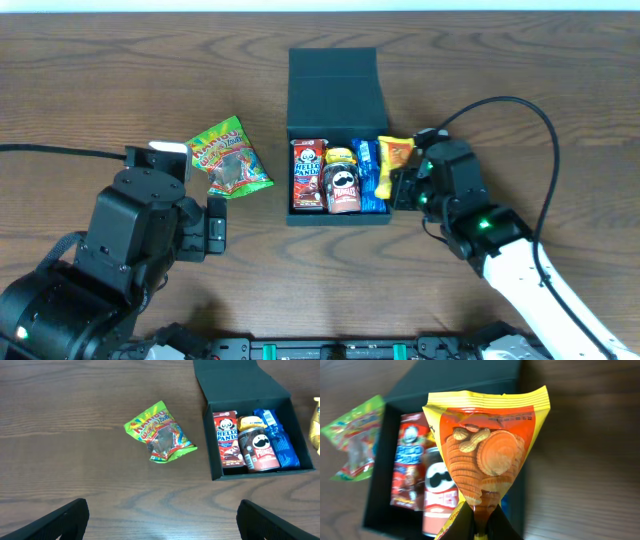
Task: Pack container
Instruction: 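Lower the packet into the box's right edge and push it down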
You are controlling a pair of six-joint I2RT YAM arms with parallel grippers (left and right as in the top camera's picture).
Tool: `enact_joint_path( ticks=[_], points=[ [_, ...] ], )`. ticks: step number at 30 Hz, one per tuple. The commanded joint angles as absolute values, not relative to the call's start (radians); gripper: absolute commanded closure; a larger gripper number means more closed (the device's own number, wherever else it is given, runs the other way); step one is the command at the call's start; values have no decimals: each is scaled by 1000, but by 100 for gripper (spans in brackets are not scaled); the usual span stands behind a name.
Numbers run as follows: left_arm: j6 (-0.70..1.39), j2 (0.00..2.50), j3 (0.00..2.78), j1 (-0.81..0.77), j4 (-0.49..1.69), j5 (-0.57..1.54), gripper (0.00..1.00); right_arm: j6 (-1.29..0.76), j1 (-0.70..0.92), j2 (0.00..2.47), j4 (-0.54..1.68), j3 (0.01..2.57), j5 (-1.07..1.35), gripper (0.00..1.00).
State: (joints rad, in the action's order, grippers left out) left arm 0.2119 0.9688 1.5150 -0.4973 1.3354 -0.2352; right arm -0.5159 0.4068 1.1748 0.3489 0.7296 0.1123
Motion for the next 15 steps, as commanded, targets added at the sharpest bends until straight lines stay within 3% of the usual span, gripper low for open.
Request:
enact_joint_path(
  ticks=[1, 15],
  points=[
    [205, 965, 1515, -490, 1338, -242, 5, -530, 461, 1165, 345, 726, 109, 94],
    [205, 965, 1515, -490, 1338, -242, 5, -554, 531, 1238, 356, 725, -56, 89]
  ],
)
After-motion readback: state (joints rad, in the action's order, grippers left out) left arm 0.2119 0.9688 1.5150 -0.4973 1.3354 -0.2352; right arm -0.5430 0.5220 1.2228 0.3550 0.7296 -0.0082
